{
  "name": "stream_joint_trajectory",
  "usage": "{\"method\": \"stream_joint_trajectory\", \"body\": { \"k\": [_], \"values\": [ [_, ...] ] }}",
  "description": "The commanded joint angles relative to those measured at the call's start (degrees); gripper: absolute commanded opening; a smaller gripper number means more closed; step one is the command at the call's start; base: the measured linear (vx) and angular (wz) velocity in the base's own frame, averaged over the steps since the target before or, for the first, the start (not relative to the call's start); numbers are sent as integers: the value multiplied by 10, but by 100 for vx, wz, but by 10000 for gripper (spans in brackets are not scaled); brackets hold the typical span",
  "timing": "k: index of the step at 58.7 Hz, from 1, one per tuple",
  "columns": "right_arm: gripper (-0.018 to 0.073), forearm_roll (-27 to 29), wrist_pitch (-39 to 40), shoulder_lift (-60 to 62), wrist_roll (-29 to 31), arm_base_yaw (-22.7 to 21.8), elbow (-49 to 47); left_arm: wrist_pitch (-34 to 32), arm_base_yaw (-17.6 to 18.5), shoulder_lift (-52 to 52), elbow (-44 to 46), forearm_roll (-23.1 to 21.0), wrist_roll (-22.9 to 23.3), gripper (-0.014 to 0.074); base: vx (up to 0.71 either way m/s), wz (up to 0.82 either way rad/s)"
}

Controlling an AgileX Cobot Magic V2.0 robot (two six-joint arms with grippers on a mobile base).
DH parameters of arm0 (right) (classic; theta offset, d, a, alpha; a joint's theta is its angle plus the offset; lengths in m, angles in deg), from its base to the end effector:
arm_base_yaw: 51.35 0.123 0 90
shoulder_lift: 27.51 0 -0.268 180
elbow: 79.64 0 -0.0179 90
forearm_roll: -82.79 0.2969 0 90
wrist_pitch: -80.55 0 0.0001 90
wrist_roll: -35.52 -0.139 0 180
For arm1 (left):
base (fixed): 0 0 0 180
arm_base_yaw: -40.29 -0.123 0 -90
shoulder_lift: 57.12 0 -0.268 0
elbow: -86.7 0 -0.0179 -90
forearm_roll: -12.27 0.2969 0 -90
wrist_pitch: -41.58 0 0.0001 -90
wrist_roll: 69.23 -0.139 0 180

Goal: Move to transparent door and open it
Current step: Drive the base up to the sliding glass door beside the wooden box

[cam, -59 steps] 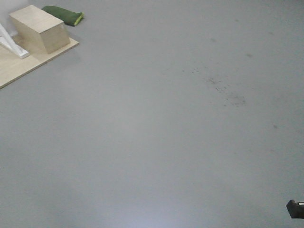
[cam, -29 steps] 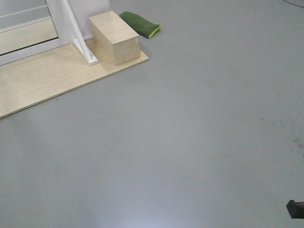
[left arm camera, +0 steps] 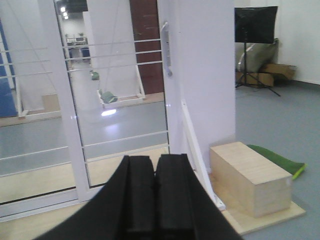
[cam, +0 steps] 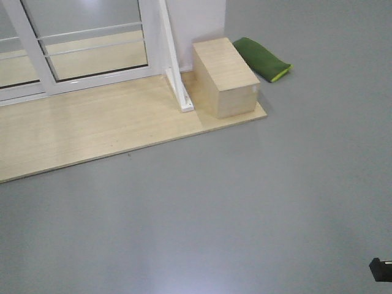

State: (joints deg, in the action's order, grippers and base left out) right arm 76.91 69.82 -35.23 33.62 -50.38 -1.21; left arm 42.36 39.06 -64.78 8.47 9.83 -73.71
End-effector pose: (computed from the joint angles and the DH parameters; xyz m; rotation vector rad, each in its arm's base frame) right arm 0.1675 0.0002 0.1802 -0.0572 1.6892 -0.0542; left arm 0.1680 0.0035 0.2058 0.0112 1.5128 0.0453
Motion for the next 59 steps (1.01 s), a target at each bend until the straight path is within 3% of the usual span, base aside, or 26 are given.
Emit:
{"method": "stream_joint_trajectory", "body": {
  "k": [1, 32, 59],
  "values": [
    [-8, -2, 49, 8, 4, -2, 8, -46, 3, 7, -17, -1, 4, -6, 65, 47],
    [-8, -2, 49, 8, 4, -2, 8, -46, 3, 7, -17, -1, 4, -6, 65, 42],
    [-8, -2, 49, 8, 4, -2, 8, -46, 3, 7, -17, -1, 4, -6, 62, 20]
  ]
}}
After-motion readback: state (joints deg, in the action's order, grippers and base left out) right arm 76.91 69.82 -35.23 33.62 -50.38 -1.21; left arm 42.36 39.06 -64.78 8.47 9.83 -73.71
